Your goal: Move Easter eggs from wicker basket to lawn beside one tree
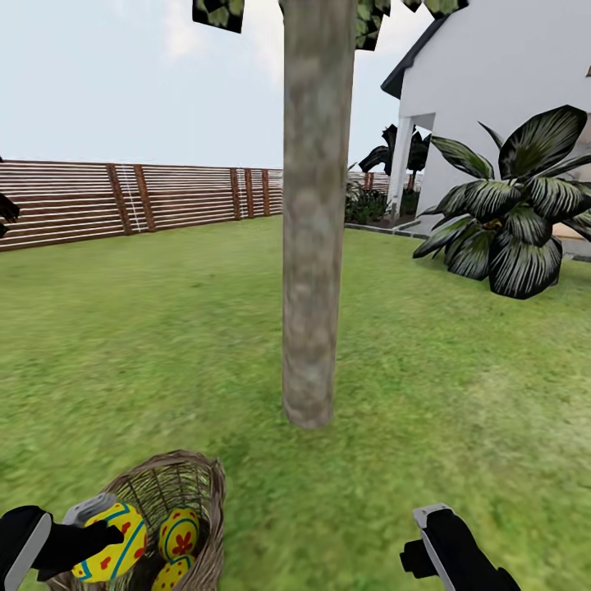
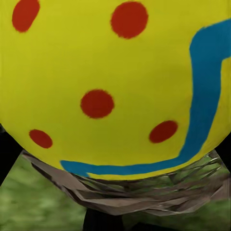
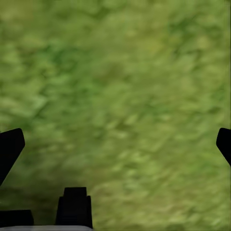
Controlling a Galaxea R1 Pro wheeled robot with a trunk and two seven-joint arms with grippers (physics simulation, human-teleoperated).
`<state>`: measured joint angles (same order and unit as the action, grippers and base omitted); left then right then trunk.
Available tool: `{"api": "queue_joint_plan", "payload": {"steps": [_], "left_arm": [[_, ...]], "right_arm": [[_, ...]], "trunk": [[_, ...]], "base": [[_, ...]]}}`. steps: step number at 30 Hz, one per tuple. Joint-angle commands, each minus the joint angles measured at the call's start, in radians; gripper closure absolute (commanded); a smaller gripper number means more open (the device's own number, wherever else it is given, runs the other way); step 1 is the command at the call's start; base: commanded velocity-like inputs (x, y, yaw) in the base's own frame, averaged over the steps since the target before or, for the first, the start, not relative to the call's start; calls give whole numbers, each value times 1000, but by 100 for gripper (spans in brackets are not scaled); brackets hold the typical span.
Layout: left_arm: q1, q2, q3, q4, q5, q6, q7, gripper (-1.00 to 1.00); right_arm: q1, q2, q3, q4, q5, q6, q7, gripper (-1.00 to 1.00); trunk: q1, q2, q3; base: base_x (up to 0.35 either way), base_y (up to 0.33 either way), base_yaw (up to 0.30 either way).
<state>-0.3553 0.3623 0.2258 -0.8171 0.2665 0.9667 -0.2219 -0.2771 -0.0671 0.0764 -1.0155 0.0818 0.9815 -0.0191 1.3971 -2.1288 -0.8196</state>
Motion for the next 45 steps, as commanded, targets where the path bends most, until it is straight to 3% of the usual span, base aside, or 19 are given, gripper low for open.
{"api": "queue_joint_plan", "payload": {"steps": [1, 14, 25, 45], "left_arm": [[-1, 0, 3, -1, -7, 4, -9, 100], [-1, 0, 3, -2, -7, 4, -10, 100], [-1, 0, 3, -2, -7, 4, -10, 100], [-1, -5, 3, -3, -7, 4, -10, 100]], "right_arm": [[-1, -1, 3, -1, 4, 5, 0, -100], [-1, -2, 3, 0, 4, 5, -1, -100], [-1, -1, 3, 0, 4, 5, -1, -100], [-1, 0, 8, -2, 4, 5, 1, -100]], "trunk": [[-4, 7, 2], [-54, 98, 43], [-96, 175, 77], [-173, 315, 140]], "base": [[0, 0, 0], [0, 0, 9], [0, 0, 228], [0, 0, 99]]}}
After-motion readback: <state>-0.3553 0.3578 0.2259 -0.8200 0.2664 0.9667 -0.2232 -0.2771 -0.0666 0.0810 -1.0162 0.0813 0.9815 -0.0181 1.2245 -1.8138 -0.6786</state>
